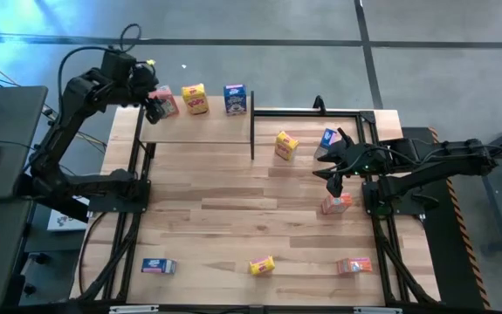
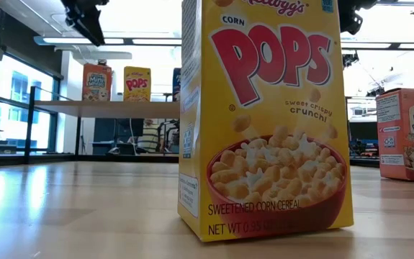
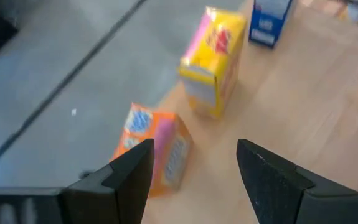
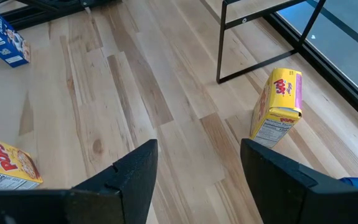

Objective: Stack cereal on shelf
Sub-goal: Put the top left orange cereal box on the shelf

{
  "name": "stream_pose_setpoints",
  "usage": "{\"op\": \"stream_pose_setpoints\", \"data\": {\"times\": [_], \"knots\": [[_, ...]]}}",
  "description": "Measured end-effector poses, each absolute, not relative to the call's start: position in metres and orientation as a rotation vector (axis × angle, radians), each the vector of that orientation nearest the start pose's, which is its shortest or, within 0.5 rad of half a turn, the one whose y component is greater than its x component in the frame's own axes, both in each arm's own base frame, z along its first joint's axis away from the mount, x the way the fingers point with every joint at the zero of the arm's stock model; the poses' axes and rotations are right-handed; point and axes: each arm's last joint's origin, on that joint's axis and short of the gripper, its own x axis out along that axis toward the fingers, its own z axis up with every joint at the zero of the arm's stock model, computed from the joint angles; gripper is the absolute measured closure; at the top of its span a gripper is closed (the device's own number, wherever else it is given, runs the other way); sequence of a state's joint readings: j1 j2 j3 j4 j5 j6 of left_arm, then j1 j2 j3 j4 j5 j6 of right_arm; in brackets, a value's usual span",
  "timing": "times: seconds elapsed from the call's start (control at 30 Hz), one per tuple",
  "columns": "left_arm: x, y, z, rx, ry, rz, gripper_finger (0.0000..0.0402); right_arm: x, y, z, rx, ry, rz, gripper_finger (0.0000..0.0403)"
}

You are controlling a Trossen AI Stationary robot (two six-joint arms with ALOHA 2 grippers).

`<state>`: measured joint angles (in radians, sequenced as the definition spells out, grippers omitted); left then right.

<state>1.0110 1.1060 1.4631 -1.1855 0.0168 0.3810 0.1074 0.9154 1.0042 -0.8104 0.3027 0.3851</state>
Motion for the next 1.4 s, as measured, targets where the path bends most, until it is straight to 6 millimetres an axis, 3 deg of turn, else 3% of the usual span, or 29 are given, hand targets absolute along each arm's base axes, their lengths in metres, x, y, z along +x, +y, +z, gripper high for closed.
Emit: {"op": "stream_pose_setpoints", "data": {"times": [0.37, 0.57, 1.17, 1.4], "knots": [[0.113, 0.137, 0.371, -0.171, 1.117, 0.919, 0.0180, 0.169, 0.010, 0.331, 0.221, 0.660, -0.319, 0.0180], [0.119, 0.136, 0.355, -0.182, 1.144, 0.995, 0.0180, 0.169, 0.010, 0.331, 0.221, 0.659, -0.319, 0.0180], [0.129, 0.143, 0.325, -0.172, 1.127, 1.019, 0.0181, 0.169, 0.010, 0.331, 0.221, 0.660, -0.319, 0.0180], [0.128, 0.144, 0.324, -0.154, 1.137, 1.060, 0.0181, 0.169, 0.010, 0.331, 0.221, 0.660, -0.319, 0.0180]]}}
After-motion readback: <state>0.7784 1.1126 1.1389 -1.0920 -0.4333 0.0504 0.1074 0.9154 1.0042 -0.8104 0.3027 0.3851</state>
